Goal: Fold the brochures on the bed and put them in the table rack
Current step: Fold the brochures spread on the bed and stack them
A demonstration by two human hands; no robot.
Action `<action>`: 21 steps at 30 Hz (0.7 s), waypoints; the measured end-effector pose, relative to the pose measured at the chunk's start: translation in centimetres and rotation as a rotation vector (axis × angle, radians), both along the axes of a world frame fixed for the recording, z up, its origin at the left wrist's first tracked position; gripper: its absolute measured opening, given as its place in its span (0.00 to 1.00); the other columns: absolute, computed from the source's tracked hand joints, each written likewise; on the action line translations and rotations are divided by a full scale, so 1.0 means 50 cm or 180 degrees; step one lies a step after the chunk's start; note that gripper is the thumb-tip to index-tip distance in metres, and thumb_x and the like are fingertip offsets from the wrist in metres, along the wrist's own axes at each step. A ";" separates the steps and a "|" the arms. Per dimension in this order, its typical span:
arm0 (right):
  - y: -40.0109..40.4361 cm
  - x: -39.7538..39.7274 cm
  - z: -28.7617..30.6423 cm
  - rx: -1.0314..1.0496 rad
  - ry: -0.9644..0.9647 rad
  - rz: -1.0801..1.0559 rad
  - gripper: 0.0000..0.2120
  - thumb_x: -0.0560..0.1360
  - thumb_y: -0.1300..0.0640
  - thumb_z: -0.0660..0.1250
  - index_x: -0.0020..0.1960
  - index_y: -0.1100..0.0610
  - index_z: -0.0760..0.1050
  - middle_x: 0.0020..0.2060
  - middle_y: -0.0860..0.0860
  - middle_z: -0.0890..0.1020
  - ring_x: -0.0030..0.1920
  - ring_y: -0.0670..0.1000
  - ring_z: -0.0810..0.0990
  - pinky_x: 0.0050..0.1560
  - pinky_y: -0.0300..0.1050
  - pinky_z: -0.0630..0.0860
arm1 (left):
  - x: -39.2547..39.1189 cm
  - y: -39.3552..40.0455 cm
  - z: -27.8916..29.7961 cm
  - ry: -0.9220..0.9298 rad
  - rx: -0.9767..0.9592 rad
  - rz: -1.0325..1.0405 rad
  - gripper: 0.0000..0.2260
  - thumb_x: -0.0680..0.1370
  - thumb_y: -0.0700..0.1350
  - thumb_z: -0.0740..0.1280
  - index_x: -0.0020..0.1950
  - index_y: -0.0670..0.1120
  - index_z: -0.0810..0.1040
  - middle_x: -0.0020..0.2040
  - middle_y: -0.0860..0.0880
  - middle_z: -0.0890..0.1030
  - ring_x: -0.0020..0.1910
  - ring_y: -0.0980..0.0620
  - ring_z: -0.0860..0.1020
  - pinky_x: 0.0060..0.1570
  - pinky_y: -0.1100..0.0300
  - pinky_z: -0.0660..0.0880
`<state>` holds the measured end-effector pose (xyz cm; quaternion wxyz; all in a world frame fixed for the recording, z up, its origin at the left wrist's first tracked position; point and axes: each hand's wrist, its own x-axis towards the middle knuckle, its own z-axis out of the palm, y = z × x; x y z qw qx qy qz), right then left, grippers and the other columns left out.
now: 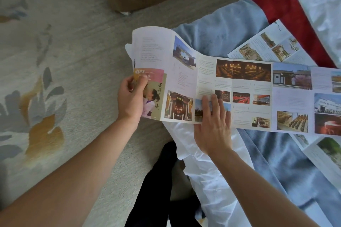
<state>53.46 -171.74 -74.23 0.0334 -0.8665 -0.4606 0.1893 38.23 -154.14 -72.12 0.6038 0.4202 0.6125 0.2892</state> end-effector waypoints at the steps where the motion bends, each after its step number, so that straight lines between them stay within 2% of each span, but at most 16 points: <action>1: -0.001 -0.001 0.001 0.0037 0.0030 -0.0029 0.35 0.79 0.48 0.61 0.81 0.56 0.51 0.79 0.60 0.55 0.79 0.63 0.53 0.73 0.70 0.57 | 0.008 -0.005 0.003 -0.0014 -0.0031 -0.0075 0.27 0.70 0.65 0.69 0.58 0.45 0.76 0.40 0.49 0.84 0.26 0.56 0.78 0.20 0.65 0.70; 3: -0.004 -0.003 0.004 0.0168 0.0106 -0.0098 0.33 0.80 0.47 0.57 0.80 0.55 0.51 0.79 0.58 0.56 0.79 0.61 0.54 0.74 0.69 0.57 | 0.026 -0.021 0.004 -0.0018 -0.0084 -0.0301 0.21 0.75 0.61 0.67 0.56 0.45 0.77 0.34 0.52 0.82 0.25 0.57 0.78 0.22 0.64 0.73; 4: -0.006 -0.003 0.006 0.0267 0.0151 -0.0149 0.32 0.80 0.46 0.55 0.80 0.55 0.52 0.79 0.58 0.57 0.79 0.61 0.54 0.74 0.68 0.57 | 0.036 -0.029 0.004 -0.0026 -0.0133 -0.0423 0.20 0.77 0.60 0.65 0.57 0.44 0.77 0.34 0.52 0.82 0.27 0.58 0.80 0.25 0.65 0.74; 7: -0.015 -0.001 0.005 0.0502 0.0229 -0.0330 0.31 0.80 0.48 0.57 0.79 0.56 0.53 0.78 0.58 0.60 0.78 0.59 0.57 0.75 0.65 0.59 | 0.073 -0.050 0.008 -0.0046 -0.0220 -0.0691 0.26 0.76 0.61 0.66 0.60 0.40 0.77 0.40 0.50 0.85 0.35 0.57 0.84 0.29 0.68 0.75; 9: -0.024 0.005 0.003 0.0555 0.0280 -0.0490 0.33 0.80 0.48 0.62 0.79 0.56 0.53 0.77 0.58 0.61 0.78 0.59 0.59 0.76 0.62 0.58 | 0.100 -0.062 0.014 0.0045 -0.0228 -0.0765 0.28 0.73 0.65 0.65 0.63 0.44 0.77 0.46 0.52 0.85 0.41 0.58 0.85 0.33 0.68 0.77; 11: -0.035 0.016 0.003 0.0650 0.0343 -0.0647 0.33 0.79 0.48 0.64 0.79 0.56 0.56 0.76 0.57 0.65 0.76 0.59 0.62 0.75 0.59 0.59 | 0.127 -0.071 0.017 0.0066 -0.0267 -0.0831 0.28 0.75 0.65 0.63 0.66 0.47 0.76 0.51 0.52 0.84 0.45 0.58 0.84 0.39 0.65 0.79; 14: -0.047 0.033 0.016 0.0831 0.0514 -0.0805 0.30 0.80 0.44 0.58 0.77 0.55 0.60 0.74 0.54 0.69 0.74 0.56 0.67 0.73 0.58 0.65 | 0.158 -0.076 0.014 0.0052 -0.0364 -0.0932 0.27 0.79 0.63 0.59 0.65 0.42 0.76 0.55 0.43 0.83 0.49 0.51 0.84 0.42 0.58 0.79; 16: -0.051 0.042 0.026 0.1025 0.0599 -0.0905 0.27 0.80 0.45 0.54 0.75 0.56 0.64 0.70 0.53 0.73 0.70 0.55 0.71 0.70 0.59 0.70 | 0.171 -0.076 0.015 0.0049 -0.0418 -0.0869 0.28 0.78 0.60 0.60 0.63 0.37 0.76 0.57 0.37 0.81 0.49 0.46 0.83 0.41 0.57 0.77; 18: -0.056 0.052 0.033 0.1112 0.0622 -0.1067 0.22 0.80 0.54 0.57 0.73 0.57 0.67 0.66 0.54 0.76 0.65 0.56 0.74 0.65 0.60 0.73 | 0.176 -0.070 0.020 0.0045 -0.0392 -0.0771 0.27 0.76 0.59 0.64 0.61 0.36 0.77 0.53 0.37 0.83 0.47 0.43 0.84 0.42 0.55 0.79; 20: -0.061 0.063 0.039 0.1091 0.0582 -0.1145 0.20 0.80 0.59 0.58 0.72 0.58 0.67 0.65 0.55 0.76 0.63 0.56 0.76 0.63 0.60 0.75 | 0.163 -0.053 0.023 0.0238 -0.0171 -0.0634 0.22 0.73 0.56 0.70 0.57 0.40 0.80 0.44 0.42 0.85 0.40 0.48 0.85 0.36 0.58 0.79; 21: -0.064 0.067 0.042 0.1098 0.0568 -0.1129 0.21 0.80 0.59 0.58 0.72 0.58 0.67 0.65 0.55 0.76 0.63 0.56 0.76 0.63 0.60 0.75 | 0.150 -0.039 0.020 0.0449 -0.0050 -0.0503 0.19 0.72 0.53 0.72 0.56 0.43 0.80 0.44 0.45 0.85 0.40 0.50 0.84 0.34 0.60 0.78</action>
